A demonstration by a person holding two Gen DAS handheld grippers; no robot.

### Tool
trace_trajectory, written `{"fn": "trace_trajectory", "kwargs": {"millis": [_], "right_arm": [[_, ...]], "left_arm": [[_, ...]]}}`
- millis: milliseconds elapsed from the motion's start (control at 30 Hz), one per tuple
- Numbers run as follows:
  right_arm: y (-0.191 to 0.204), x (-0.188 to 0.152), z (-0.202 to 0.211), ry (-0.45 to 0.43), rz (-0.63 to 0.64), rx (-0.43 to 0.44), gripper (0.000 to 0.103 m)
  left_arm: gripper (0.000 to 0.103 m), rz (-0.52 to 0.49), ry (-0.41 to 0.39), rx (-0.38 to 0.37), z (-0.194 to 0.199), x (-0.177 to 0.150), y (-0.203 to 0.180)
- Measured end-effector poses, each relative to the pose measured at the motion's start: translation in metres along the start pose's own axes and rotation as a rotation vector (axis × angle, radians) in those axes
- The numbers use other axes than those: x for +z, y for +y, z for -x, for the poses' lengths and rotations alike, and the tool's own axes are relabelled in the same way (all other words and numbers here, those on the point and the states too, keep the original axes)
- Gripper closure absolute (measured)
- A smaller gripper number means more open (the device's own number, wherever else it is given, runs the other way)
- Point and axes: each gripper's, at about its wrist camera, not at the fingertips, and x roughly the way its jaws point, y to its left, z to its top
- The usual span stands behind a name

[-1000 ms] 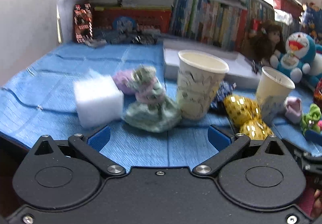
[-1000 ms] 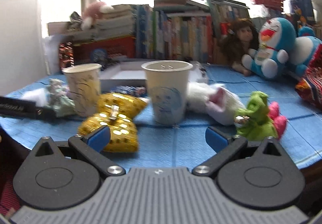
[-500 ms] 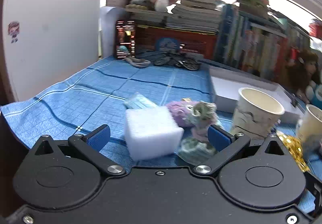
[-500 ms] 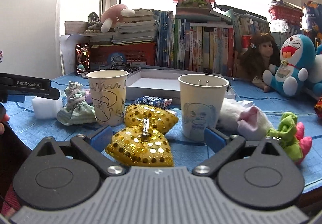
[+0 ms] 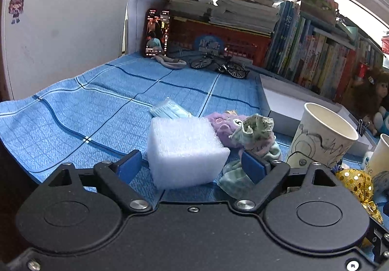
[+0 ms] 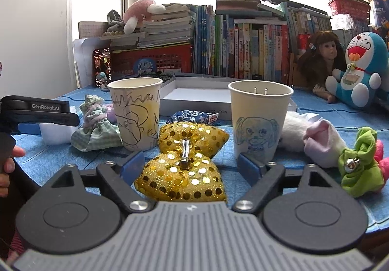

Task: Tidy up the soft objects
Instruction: 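Reach the left gripper to the white foam cube and grasp it, then carry the foam cube into the tray while the right carries the gold bow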

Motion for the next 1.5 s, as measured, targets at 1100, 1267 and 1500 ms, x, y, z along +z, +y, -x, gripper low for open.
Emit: {"fn": "trace_trajectory", "kwargs": {"millis": [1100,1267,1500], "right_arm": [[-0.002,0.035,0.019,-0.057,-0.021,0.07,0.049],[-0.009,0.052,0.022,-0.08,-0.033,0.081,0.049],[-0.016,0.076,0.026,-0.137,0.002,0.066,0.049]], "left_arm": [[0.038,-0.008,-0.097,-0.092,0.038,0.036,-0.008],[0.038,-0.041,-0.099,-0.153,0.047,0.055,-0.023],[0.038,-0.077,-0.085,-0.236,0.049,0.077,-0.047]]}}
